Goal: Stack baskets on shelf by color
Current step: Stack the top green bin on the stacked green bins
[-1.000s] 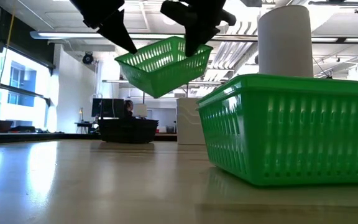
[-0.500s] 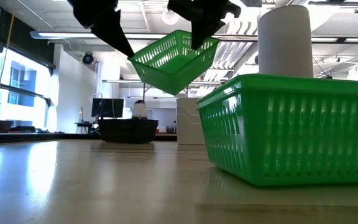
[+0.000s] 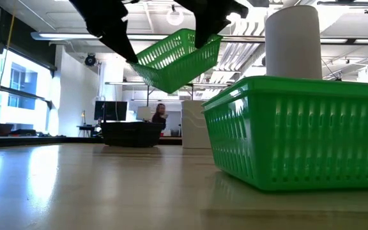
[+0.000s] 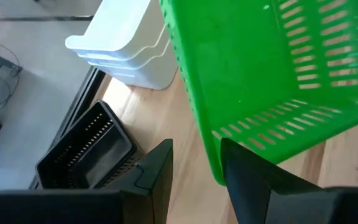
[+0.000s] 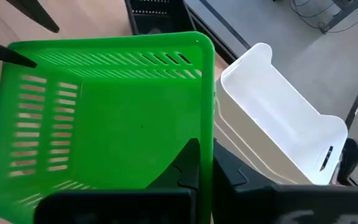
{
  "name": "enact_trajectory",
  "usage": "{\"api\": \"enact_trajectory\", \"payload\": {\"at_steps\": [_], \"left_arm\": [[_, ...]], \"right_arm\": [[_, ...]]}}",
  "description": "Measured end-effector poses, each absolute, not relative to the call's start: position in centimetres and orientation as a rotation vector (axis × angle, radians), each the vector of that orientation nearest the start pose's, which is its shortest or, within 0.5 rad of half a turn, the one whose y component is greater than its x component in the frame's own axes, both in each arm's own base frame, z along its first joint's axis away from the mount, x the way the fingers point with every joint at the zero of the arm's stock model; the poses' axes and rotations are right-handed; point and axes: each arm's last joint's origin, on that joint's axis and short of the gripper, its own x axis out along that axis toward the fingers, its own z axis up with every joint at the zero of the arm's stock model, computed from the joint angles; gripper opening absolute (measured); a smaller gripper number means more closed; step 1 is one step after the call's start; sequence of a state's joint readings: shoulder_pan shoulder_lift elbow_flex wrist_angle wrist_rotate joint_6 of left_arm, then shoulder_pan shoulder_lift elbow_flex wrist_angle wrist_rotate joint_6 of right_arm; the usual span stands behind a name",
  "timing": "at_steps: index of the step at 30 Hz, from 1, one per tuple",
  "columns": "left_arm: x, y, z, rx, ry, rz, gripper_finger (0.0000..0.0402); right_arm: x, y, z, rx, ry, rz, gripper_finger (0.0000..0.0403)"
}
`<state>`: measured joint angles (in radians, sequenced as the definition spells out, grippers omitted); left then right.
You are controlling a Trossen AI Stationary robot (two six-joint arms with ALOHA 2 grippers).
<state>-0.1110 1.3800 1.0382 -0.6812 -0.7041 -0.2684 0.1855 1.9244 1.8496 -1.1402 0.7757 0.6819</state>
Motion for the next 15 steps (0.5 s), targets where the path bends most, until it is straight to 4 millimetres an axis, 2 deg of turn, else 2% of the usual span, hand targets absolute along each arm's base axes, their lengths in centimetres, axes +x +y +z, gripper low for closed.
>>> {"api": "enact_trajectory", "payload": {"at_steps": [4, 9, 15], "left_arm": [[26.5, -0.7, 26.0, 0.187, 0.895, 0.672, 0.0119], [26.3, -0.8, 26.6, 0.183, 0.867, 0.678, 0.0119], [25.5, -1.2, 27.2, 0.192, 0.856, 0.655, 0.0119]], "right_arm": [[38.4, 6.0, 31.4, 0.052, 0.826, -0.825, 0.0000], [36.9, 7.7, 32.4, 0.092, 0.797, -0.836, 0.0000], [35.2, 9.4, 32.5, 0.067, 0.827, -0.851, 0.0000]]}}
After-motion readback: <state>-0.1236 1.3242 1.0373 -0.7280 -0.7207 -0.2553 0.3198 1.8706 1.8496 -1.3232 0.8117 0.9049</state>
